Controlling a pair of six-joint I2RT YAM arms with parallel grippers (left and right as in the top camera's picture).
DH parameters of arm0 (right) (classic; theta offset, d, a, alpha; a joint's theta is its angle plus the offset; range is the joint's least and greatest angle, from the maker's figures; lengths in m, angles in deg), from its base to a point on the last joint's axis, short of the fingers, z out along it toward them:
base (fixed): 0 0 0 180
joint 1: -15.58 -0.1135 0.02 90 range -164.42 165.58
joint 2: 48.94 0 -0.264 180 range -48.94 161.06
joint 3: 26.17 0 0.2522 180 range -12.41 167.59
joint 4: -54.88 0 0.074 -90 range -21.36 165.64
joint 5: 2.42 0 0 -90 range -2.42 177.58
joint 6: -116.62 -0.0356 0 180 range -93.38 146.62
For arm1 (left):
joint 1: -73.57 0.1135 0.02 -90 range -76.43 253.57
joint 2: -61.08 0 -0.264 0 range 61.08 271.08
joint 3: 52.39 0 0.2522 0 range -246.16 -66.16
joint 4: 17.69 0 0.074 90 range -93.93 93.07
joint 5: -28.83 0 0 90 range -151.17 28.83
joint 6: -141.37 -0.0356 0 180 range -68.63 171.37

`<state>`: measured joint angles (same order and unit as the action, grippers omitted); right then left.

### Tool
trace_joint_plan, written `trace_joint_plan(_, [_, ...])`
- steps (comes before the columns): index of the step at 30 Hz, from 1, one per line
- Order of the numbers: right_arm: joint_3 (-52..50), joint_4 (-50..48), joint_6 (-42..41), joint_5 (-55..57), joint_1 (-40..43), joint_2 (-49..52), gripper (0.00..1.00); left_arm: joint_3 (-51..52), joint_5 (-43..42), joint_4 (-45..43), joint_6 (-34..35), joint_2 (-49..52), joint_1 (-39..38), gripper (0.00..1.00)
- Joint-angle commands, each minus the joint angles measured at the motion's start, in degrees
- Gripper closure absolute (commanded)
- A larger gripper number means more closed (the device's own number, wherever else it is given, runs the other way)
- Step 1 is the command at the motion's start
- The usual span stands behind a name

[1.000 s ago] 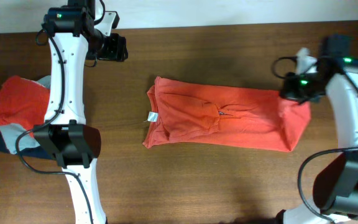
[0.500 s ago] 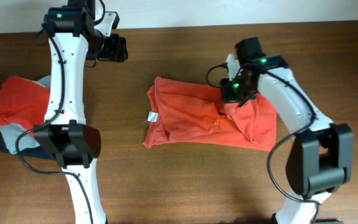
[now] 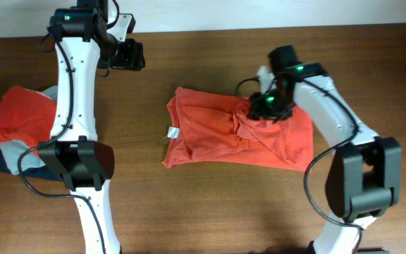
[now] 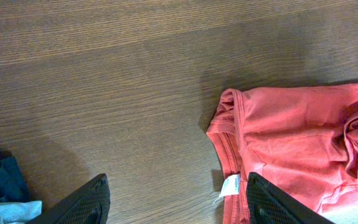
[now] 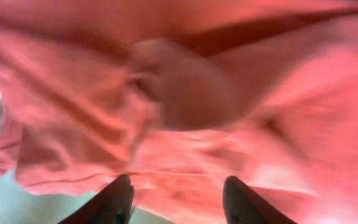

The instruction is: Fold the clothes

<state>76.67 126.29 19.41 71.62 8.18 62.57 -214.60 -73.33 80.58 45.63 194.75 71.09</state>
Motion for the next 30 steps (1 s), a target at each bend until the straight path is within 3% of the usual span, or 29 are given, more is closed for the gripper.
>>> trace_joint_plan(1, [0.76,0.15,0.48,0.79,5.88,-1.51,0.8,-1.07,-0.04,0.0,0.07,-0.39,0.13,0.29])
trace_joint_plan(2, [0.42,-0.31,0.48,0.79,7.43,-1.4,0.92,-1.07,-0.04,-0.07,0.07,-0.39,0.13,0.29])
trace_joint_plan(3, [-0.09,-0.81,0.48,0.79,8.28,-1.2,0.96,-1.07,-0.04,-0.11,0.07,-0.39,0.13,0.28])
trace_joint_plan(11, [-6.51,-5.9,0.48,-2.56,8.68,2.82,0.96,-1.07,-0.04,-0.37,0.09,-0.39,0.13,0.28])
trace_joint_plan(18, [-12.0,-11.15,0.92,-7.56,1.88,3.37,0.96,-1.07,-0.04,0.26,0.09,-0.39,0.13,0.28])
trace_joint_plan(23, [-11.82,-8.5,7.87,-17.92,-4.31,0.72,0.96,-1.07,-0.04,0.63,0.09,-0.39,0.15,0.28])
trace_joint_plan(30, [-11.26,-6.19,11.41,-11.47,-3.17,-6.47,0.96,-1.07,0.04,0.46,-0.35,-0.39,0.13,0.28])
